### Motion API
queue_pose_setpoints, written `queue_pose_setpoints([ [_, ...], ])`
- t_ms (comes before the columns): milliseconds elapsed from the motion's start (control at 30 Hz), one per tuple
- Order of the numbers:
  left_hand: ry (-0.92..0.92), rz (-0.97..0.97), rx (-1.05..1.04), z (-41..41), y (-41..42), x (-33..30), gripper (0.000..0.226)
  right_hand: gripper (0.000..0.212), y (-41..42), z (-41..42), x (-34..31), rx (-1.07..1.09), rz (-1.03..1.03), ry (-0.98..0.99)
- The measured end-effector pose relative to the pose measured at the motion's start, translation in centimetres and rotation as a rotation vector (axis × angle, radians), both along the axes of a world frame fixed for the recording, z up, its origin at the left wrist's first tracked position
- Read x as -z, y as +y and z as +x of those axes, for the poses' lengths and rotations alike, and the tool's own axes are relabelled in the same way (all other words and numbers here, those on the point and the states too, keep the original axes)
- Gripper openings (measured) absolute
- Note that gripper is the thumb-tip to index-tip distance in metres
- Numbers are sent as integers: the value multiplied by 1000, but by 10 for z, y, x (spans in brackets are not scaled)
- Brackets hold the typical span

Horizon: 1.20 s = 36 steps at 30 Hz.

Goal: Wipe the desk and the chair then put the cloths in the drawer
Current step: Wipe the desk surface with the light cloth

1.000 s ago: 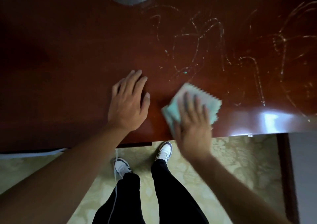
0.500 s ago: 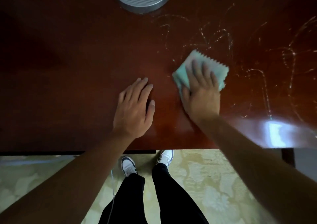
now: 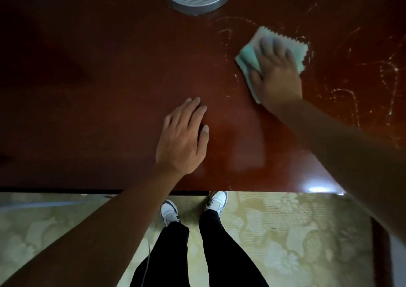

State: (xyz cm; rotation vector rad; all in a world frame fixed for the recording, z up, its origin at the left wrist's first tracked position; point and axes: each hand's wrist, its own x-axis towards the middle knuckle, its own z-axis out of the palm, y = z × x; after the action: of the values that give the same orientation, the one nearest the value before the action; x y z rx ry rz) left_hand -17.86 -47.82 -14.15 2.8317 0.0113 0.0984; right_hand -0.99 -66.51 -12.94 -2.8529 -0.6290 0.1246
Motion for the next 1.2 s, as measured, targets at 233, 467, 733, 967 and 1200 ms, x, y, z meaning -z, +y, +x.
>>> queue_pose_setpoints([
  [233,-7,-29,-15,0,-1,-5,45,57,-16,-192,2,-294,75,78],
  [467,-22,-19,-17,1,-1,-2,44,52,-34,-133,-7,-366,133,104],
  [733,-44,-35,-19,0,0,-1,44,54,14,-71,2,-148,36,-9],
  [967,-23,-55,-25,0,0,-4,46,55,-14,-202,3,-418,58,109],
  [1200,-44,-58,-26,0,0,-1,45,53,13,-63,4,-78,49,10],
])
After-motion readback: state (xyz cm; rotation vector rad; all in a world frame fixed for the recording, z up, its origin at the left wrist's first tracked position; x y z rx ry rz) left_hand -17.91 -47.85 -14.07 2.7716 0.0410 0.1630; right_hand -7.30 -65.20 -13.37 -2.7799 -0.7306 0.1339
